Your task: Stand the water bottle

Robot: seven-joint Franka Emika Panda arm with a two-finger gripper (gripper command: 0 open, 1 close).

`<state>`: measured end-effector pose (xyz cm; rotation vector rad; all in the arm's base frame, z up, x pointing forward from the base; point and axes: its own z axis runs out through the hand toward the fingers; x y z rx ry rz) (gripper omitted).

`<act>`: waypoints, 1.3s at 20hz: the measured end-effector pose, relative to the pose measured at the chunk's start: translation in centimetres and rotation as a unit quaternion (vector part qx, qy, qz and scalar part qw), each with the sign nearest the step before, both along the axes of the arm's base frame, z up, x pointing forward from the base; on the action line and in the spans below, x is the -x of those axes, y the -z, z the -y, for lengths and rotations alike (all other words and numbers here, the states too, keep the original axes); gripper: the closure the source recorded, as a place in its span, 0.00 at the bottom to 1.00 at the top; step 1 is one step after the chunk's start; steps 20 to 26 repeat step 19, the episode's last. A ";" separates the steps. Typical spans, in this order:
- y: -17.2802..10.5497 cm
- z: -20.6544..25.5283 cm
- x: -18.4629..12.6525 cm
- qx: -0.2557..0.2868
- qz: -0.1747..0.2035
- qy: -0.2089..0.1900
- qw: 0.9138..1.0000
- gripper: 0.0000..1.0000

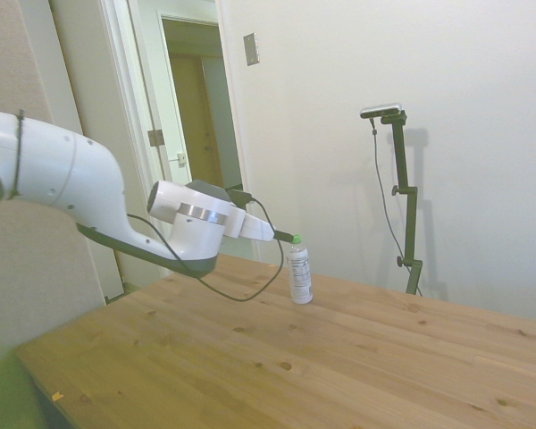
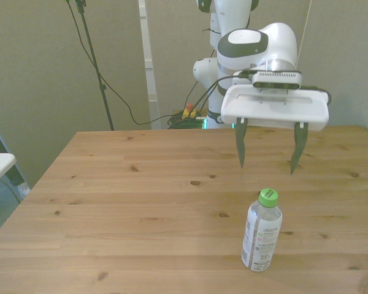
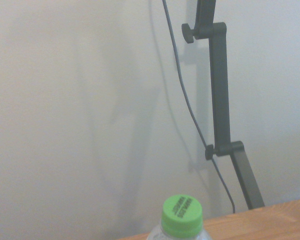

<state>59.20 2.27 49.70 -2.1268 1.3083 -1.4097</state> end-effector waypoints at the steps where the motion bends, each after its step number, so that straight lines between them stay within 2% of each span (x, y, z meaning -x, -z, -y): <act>1: -0.8 -0.2 1.4 -0.003 -0.006 -0.002 1.000 0.00; 9: -4.3 1.3 12.9 -0.005 -0.081 0.006 0.997 0.00; 12: -5.2 2.1 16.2 -0.009 -0.119 0.002 0.993 0.00; 14: -5.0 2.4 17.9 -0.016 -0.159 -0.004 0.987 0.00; 19: -2.5 3.0 21.1 -0.025 -0.249 -0.021 0.968 0.00; 26: -2.5 3.0 21.1 -0.025 -0.249 -0.021 0.968 0.00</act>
